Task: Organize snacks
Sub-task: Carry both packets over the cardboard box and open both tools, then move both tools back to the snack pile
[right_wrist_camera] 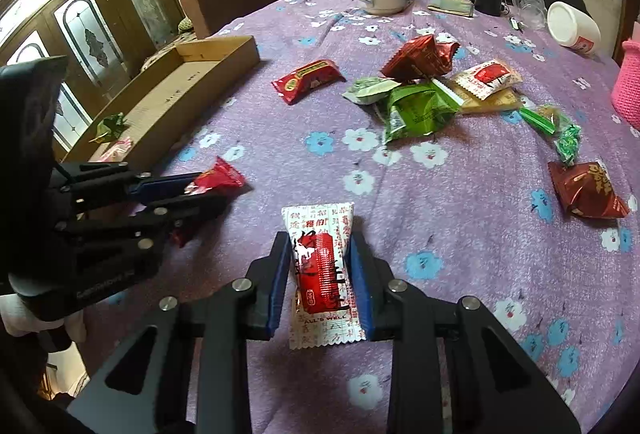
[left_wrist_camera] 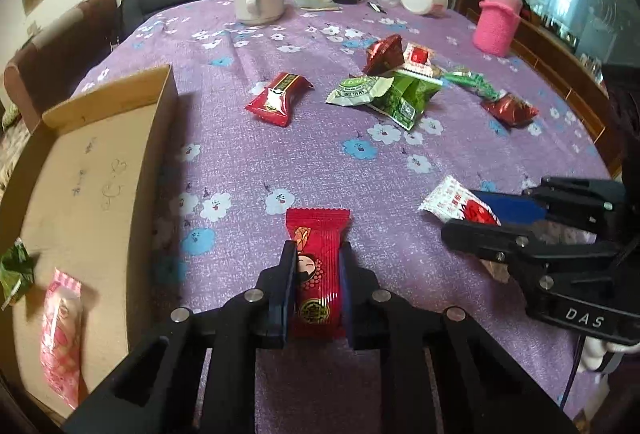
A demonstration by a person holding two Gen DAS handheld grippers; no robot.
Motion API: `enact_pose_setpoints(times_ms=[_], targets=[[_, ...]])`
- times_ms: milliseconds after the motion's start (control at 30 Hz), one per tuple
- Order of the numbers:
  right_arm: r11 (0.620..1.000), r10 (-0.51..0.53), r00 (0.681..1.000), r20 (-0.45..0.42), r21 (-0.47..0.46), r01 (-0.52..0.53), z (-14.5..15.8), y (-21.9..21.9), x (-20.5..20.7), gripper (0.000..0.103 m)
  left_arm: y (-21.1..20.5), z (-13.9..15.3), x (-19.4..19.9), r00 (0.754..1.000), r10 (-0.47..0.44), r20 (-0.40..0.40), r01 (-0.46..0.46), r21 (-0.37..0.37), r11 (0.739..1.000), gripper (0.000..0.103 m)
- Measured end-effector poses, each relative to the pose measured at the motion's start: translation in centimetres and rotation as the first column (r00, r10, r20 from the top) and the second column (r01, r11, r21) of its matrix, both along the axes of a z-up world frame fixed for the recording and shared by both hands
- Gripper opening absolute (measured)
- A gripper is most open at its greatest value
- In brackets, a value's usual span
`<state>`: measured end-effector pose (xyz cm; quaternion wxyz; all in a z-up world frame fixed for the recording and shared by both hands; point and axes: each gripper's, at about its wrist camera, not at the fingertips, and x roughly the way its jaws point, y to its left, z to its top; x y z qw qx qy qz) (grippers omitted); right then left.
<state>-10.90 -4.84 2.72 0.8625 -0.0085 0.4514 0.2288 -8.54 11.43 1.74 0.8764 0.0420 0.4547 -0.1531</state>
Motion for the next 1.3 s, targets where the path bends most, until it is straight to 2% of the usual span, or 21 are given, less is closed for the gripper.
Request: enact_pose_setpoints(times_ms=[100,233,333,467,633,800,1033,1133,1200,1300], targets=[[1.000,-0.005,1.000,0.020,0.000,0.005,0.8,0.2,-0.5,0.031,1.4,0.8,-0.7,1.000,0.015,0.002,-0.015,-0.095,0.995,0.018],[1.000,0.015,0.999,0.034,0.009,-0.016,2.4,1.0,-0.9,0.031,4.6,3.4,-2.7,0.997,0.057,0.053,-0.044,-0.224,0.974,0.018],[0.998,0.055,0.997,0.046,0.027,-0.057,4.1,2.9,-1.0,0.031,7.9,4.9,-3.7,0.990,0.117,0.081,-0.092,-0.270,0.958,0.018],[0.991,0.118,0.992,0.046,0.062,-0.121,5.7,6.5,-0.5,0.031,13.5,5.6,-4.3,0.965,0.244,0.097,-0.209,-0.283,0.936,0.018],[0.976,0.194,0.980,0.031,0.090,-0.197,6.6,12.3,0.7,0.031,19.4,4.5,-4.0,0.926,0.373,0.063,-0.346,-0.256,0.902,0.018],[0.963,0.254,0.967,-0.007,0.095,-0.252,6.0,17.6,2.0,0.031,21.8,3.3,-3.5,0.907,0.421,0.035,-0.402,-0.229,0.886,0.018],[0.964,0.262,0.963,-0.063,0.053,-0.259,3.4,21.8,3.6,0.031,22.8,2.2,-3.1,0.901,0.434,0.003,-0.418,-0.263,0.869,0.021],[0.967,0.255,0.964,-0.083,0.039,-0.252,2.4,22.5,4.2,0.032,23.2,2.2,-3.4,0.901,0.434,-0.005,-0.417,-0.290,0.861,0.027],[0.969,0.246,0.966,-0.085,0.032,-0.244,1.9,22.7,4.4,0.035,23.2,2.5,-3.6,0.901,0.435,-0.003,-0.414,-0.308,0.857,0.039],[0.971,0.238,0.967,-0.091,0.062,-0.233,1.9,22.4,4.5,0.040,22.9,3.4,-4.1,0.897,0.442,0.007,-0.414,-0.335,0.846,0.051]])
